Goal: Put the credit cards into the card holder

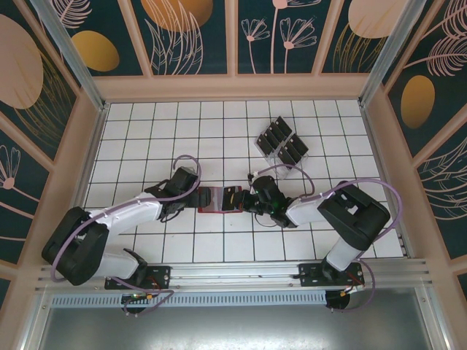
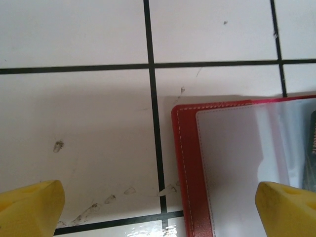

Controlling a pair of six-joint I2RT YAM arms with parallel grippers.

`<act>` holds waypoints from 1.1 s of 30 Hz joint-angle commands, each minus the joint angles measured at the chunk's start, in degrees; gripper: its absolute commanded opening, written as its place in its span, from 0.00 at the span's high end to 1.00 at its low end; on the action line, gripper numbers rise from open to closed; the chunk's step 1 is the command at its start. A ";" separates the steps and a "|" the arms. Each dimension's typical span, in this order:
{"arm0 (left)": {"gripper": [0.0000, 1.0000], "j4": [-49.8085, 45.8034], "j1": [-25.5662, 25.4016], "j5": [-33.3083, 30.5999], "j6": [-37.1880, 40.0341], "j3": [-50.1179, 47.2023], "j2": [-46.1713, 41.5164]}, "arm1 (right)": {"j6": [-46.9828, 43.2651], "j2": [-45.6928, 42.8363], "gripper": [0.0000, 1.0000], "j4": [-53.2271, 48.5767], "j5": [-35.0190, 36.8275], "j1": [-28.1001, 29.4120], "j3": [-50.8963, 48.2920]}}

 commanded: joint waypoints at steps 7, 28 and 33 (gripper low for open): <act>0.02 -2.36 -0.94 -7.51 -0.48 -0.39 3.53 | 1.35 1.20 1.00 3.49 -0.36 -0.74 -2.54; 0.02 -1.20 -4.15 -5.20 0.63 3.12 1.00 | 2.36 2.14 1.00 5.27 -1.01 -0.79 -2.87; 0.02 -0.79 -6.02 -6.31 0.72 2.72 4.22 | 2.85 2.38 1.00 5.39 -0.87 -0.75 -3.07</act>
